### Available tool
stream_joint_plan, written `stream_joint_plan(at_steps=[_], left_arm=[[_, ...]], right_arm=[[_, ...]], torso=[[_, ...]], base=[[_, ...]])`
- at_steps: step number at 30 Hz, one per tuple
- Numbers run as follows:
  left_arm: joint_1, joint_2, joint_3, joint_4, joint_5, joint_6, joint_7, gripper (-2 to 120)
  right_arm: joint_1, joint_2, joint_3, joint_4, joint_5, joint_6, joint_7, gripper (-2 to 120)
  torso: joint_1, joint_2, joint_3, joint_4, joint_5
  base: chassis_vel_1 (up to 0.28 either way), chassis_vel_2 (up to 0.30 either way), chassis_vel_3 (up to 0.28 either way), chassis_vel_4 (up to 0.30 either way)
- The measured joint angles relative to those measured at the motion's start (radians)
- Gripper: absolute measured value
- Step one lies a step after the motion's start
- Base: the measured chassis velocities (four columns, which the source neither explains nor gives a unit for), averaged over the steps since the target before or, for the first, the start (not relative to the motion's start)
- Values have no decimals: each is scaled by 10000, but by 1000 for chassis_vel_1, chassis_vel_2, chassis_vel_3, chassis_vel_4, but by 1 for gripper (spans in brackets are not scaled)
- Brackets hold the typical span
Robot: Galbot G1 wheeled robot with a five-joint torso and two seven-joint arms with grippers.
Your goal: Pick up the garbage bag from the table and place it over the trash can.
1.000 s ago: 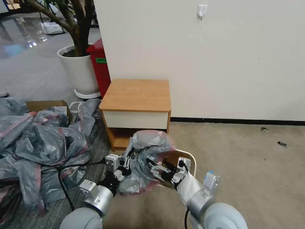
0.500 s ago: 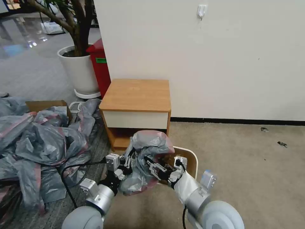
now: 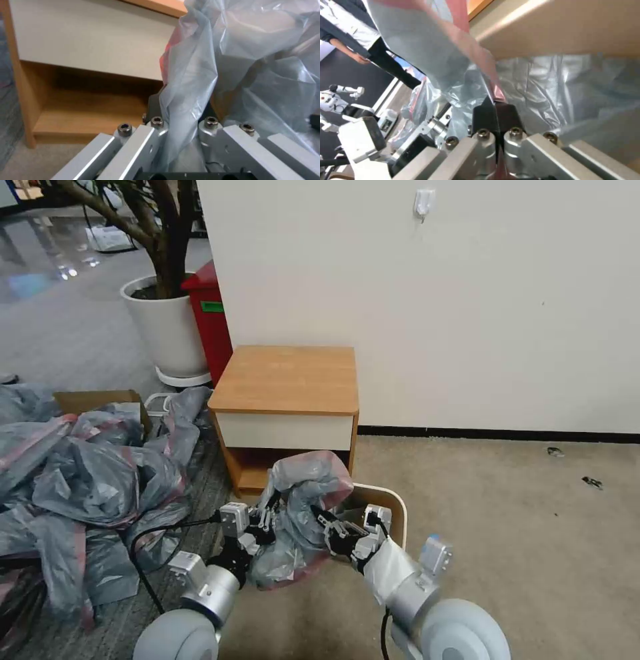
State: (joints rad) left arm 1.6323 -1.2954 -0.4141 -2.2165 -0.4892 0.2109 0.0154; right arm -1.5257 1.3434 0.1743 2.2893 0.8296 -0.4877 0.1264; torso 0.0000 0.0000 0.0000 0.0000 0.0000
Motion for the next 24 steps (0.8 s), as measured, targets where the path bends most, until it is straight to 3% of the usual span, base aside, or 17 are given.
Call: stream_joint_plan(at_steps=[14,18,24], left_arm=[[-108,57,-135,110,-95,627,-1711,6],[-91,58,-256,-14,-791,768,-2223,6],[-107,55,-397,-164,-1531,952,-2469,6]], right_arm=[[-210,-421,817,835,499,-32,39,0],[-173,-625,1687,883,982,-81,185,0],[-184,-794,2470,949,1552,-262,371,0]], torso=[[0,0,0,0,0],[0,-1,0,0,1],[0,-1,0,0,1]], base=[[0,0,0,0],[0,0,0,0],[0,0,0,0]])
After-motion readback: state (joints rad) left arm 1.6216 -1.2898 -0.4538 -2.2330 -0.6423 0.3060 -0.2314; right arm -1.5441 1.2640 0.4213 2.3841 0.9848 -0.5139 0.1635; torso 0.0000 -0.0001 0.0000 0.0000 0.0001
